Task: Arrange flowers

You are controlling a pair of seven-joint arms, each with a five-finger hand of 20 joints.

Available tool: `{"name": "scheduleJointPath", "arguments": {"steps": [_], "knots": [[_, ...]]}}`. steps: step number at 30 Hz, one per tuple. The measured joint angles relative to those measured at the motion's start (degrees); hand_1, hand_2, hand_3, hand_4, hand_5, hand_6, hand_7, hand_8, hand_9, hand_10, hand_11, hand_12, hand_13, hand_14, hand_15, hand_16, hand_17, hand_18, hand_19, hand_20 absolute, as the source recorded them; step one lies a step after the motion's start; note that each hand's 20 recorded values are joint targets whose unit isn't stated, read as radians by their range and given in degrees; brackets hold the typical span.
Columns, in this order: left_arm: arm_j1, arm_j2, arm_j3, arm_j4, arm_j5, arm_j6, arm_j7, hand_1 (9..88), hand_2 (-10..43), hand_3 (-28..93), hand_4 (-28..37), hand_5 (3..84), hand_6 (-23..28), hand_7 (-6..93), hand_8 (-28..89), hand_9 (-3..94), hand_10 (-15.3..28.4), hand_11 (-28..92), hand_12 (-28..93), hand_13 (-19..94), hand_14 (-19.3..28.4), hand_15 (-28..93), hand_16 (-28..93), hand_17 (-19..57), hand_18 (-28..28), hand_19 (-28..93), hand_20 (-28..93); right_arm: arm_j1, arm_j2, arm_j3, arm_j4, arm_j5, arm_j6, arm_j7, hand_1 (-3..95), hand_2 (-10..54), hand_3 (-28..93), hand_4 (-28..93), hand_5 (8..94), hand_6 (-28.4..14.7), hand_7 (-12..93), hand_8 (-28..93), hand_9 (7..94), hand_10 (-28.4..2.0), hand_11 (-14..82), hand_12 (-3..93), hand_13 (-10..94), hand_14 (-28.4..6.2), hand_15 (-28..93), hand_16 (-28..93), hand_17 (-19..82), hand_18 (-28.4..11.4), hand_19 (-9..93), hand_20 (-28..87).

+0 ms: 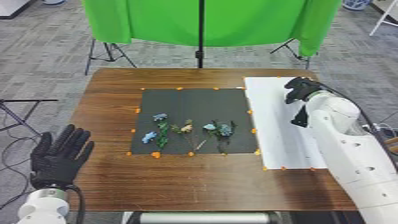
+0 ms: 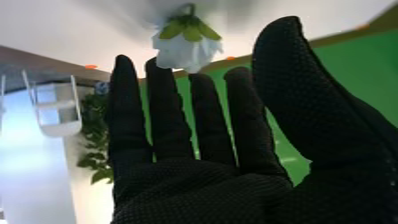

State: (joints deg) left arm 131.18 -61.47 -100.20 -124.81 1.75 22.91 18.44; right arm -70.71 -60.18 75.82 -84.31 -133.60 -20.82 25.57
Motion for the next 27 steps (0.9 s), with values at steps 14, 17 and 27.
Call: {"name": "scheduleJointPath", "arguments": {"steps": [14,17,27], "knots": [[-0.86,0.06,1.17,0.41,-0.36,-0.43,0.49,28.8,15.0,69,-28.3,49.2,10.1,11.1,-9,45.5,15.6,22,11,40,14.9,39,-6,-5.7,14.0,39,14,-0.46,-0.67,-5.46,3.07,-5.2,14.71,-0.13,63.3,-9.5,64,-28,71.9,2.3,24,-4,81.3,-8.2,7.6,36.5,71,-3.5,27,42,28,-16.6,66,34],[-0.58,0.15,1.14,0.36,-0.6,-0.64,1.06,28.7,14.8,69,-28.3,49.2,10.2,11.1,-9,45.5,15.6,22,11,40,14.8,39,-6,-5.7,14.0,39,14,-2.97,1.83,-6.5,-2.4,-4.14,16.52,0.03,63.0,-9.5,64,-28,71.5,1.8,23,-4,80.9,-8.6,7.4,36.3,71,-3.9,27,41,28,-16.9,66,35],[0.74,0.62,0.68,-0.11,-1.59,-0.87,2.62,28.5,12.6,70,-28.3,48.8,10.2,10.9,-9,45.0,15.5,22,11,39,14.9,38,-6,-5.6,14.1,39,14,-12.28,10.22,-6.26,-25.35,11.37,13.41,1.82,62.6,-9.5,64,-28,70.1,0.7,19,-3,79.5,-10.1,6.2,34.2,69,-4.9,28,39,28,-18.1,67,34]]}}
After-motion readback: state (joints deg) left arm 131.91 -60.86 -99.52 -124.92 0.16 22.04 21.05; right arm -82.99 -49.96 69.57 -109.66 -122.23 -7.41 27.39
